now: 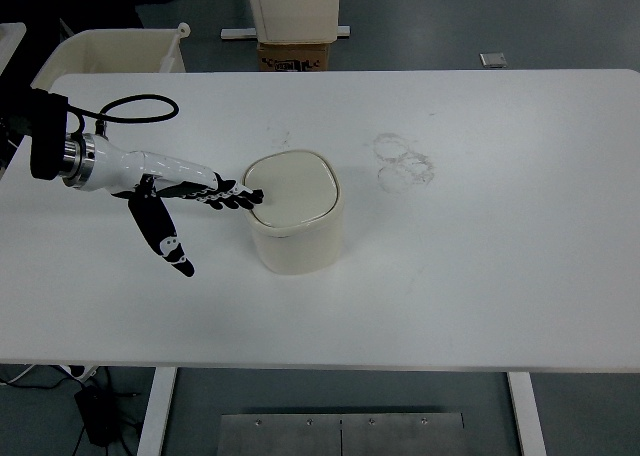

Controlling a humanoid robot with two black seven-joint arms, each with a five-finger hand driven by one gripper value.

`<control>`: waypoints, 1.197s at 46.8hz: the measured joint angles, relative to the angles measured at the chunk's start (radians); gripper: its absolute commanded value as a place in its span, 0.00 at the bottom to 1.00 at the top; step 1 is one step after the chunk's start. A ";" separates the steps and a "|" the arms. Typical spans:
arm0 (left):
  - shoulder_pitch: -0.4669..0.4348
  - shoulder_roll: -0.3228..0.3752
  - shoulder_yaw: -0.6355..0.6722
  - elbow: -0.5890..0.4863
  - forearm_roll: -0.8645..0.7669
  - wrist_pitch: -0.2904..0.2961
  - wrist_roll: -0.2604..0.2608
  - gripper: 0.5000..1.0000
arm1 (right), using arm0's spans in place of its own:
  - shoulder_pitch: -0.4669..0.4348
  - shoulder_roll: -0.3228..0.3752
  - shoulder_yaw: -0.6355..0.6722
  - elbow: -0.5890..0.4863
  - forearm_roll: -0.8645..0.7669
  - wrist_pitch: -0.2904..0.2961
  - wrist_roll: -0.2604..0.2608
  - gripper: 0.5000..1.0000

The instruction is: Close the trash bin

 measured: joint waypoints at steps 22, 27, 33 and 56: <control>-0.011 -0.002 -0.002 0.006 0.010 -0.002 0.000 1.00 | 0.000 0.000 0.000 0.000 0.000 0.000 0.000 0.99; -0.107 0.004 -0.009 0.026 -0.049 -0.001 0.000 1.00 | 0.001 0.000 0.000 0.000 0.000 0.000 0.000 0.99; -0.174 0.004 -0.011 0.045 -0.109 0.000 -0.001 1.00 | 0.001 0.000 0.000 0.000 0.000 0.000 0.000 0.99; -0.199 -0.090 -0.210 0.383 -0.513 0.000 -0.015 1.00 | 0.000 0.000 0.000 0.000 0.000 0.000 0.000 0.99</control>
